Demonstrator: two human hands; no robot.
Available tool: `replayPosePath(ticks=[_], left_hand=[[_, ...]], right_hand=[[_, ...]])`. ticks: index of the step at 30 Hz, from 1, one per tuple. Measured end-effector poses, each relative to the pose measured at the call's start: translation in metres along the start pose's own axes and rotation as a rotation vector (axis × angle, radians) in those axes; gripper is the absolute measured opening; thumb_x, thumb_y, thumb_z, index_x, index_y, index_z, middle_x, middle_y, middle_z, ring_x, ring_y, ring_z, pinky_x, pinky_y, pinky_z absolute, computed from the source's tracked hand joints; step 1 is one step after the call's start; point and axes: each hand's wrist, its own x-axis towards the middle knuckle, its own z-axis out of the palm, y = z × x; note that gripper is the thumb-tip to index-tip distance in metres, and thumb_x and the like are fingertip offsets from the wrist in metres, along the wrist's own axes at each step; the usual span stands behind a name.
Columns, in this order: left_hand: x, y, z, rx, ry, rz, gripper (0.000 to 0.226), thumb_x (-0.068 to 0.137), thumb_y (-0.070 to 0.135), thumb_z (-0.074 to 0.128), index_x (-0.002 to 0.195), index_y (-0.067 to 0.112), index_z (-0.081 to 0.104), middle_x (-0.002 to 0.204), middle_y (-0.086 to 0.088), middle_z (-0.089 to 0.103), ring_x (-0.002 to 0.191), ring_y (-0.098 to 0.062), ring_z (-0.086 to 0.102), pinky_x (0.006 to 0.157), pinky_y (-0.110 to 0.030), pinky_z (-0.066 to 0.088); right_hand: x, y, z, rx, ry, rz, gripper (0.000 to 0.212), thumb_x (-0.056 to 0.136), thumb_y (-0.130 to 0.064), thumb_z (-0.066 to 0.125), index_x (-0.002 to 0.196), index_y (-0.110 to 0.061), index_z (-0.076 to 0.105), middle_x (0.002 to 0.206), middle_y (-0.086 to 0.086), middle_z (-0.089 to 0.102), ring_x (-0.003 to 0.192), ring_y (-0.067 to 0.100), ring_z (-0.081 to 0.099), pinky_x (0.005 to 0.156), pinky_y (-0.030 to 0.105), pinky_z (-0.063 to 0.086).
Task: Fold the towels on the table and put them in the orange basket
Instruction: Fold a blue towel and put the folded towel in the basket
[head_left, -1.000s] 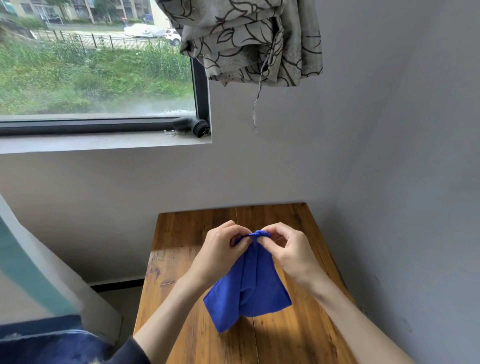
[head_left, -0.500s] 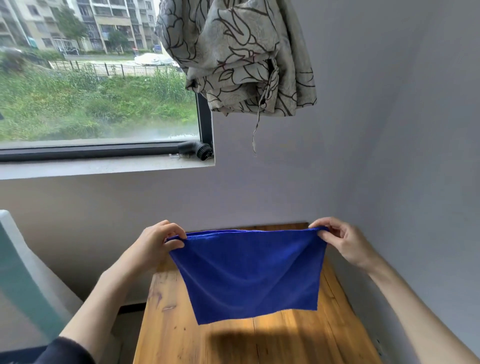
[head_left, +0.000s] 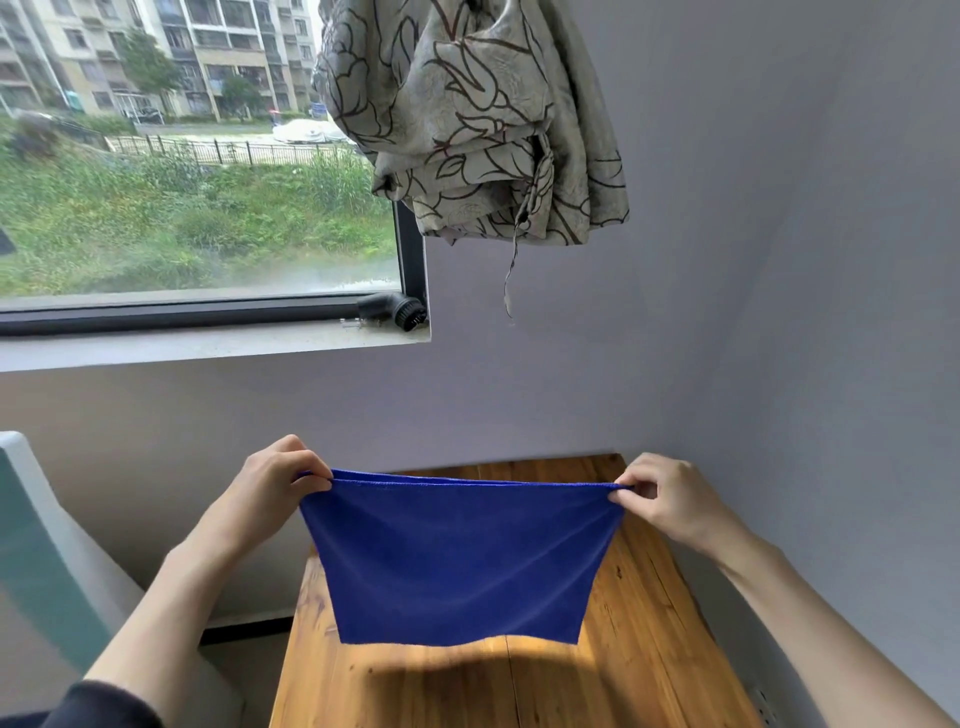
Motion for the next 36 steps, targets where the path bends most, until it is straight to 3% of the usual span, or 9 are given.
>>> replayPosePath(ticks=[2, 6, 13, 21, 26, 31, 36], left_hand=[[-0.002, 0.000, -0.001, -0.009, 0.032, 0.011, 0.038, 0.079, -0.001, 0.069, 0.064, 0.033, 0.062, 0.079, 0.005, 0.055, 0.071, -0.010, 0.054, 0.064, -0.014, 0.038], [-0.002, 0.003, -0.006, -0.016, 0.094, 0.036, 0.024, 0.076, -0.004, 0.072, 0.070, 0.020, 0.071, 0.077, 0.005, 0.059, 0.070, -0.009, 0.058, 0.061, -0.004, 0.036], [-0.001, 0.014, -0.019, -0.059, 0.187, 0.076, 0.039, 0.074, 0.005, 0.075, 0.066, 0.039, 0.058, 0.073, 0.011, 0.061, 0.073, 0.009, 0.055, 0.061, -0.001, 0.037], [0.003, 0.016, -0.031, -0.134, 0.281, 0.077, 0.033, 0.073, 0.005, 0.076, 0.067, 0.033, 0.060, 0.070, 0.006, 0.064, 0.067, 0.011, 0.056, 0.059, -0.003, 0.039], [0.007, 0.009, -0.038, -0.119, 0.219, 0.118, 0.043, 0.077, -0.004, 0.069, 0.075, 0.038, 0.060, 0.081, 0.010, 0.065, 0.076, -0.006, 0.057, 0.065, -0.007, 0.042], [0.007, 0.006, -0.046, -0.148, 0.228, 0.100, 0.037, 0.076, -0.001, 0.071, 0.073, 0.035, 0.064, 0.081, 0.012, 0.067, 0.075, -0.008, 0.059, 0.066, -0.012, 0.044], [0.006, 0.005, -0.047, -0.092, 0.242, 0.070, 0.033, 0.078, 0.001, 0.071, 0.073, 0.032, 0.062, 0.076, 0.009, 0.066, 0.071, -0.011, 0.058, 0.064, -0.008, 0.040]], right_hand=[[0.004, -0.001, -0.003, 0.047, 0.044, 0.019, 0.027, 0.078, -0.012, 0.073, 0.062, -0.029, 0.061, 0.072, -0.012, 0.062, 0.082, -0.002, 0.057, 0.066, 0.007, 0.039], [0.008, -0.007, -0.013, 0.270, 0.075, 0.090, 0.023, 0.087, -0.010, 0.062, 0.067, -0.017, 0.068, 0.084, -0.016, 0.066, 0.079, 0.004, 0.061, 0.070, 0.012, 0.044], [0.017, -0.025, -0.023, 0.554, 0.247, 0.181, 0.012, 0.086, -0.003, 0.062, 0.080, -0.006, 0.072, 0.087, -0.002, 0.069, 0.075, -0.004, 0.063, 0.064, 0.004, 0.045], [0.028, -0.033, -0.032, 0.486, 0.287, 0.126, 0.010, 0.086, -0.007, 0.062, 0.082, -0.010, 0.071, 0.081, -0.004, 0.069, 0.073, -0.004, 0.064, 0.066, 0.005, 0.048], [0.036, -0.035, -0.032, 0.496, 0.316, 0.121, 0.010, 0.087, -0.009, 0.062, 0.083, -0.007, 0.071, 0.079, 0.001, 0.070, 0.069, -0.002, 0.064, 0.067, 0.008, 0.050], [0.039, -0.037, -0.030, 0.510, 0.323, 0.139, 0.008, 0.086, -0.006, 0.063, 0.079, -0.005, 0.067, 0.077, 0.003, 0.068, 0.064, -0.001, 0.062, 0.064, 0.009, 0.050], [0.042, -0.034, -0.023, 0.367, 0.301, 0.148, 0.012, 0.085, -0.008, 0.065, 0.075, -0.013, 0.059, 0.079, 0.002, 0.066, 0.076, 0.017, 0.063, 0.072, 0.028, 0.052]])
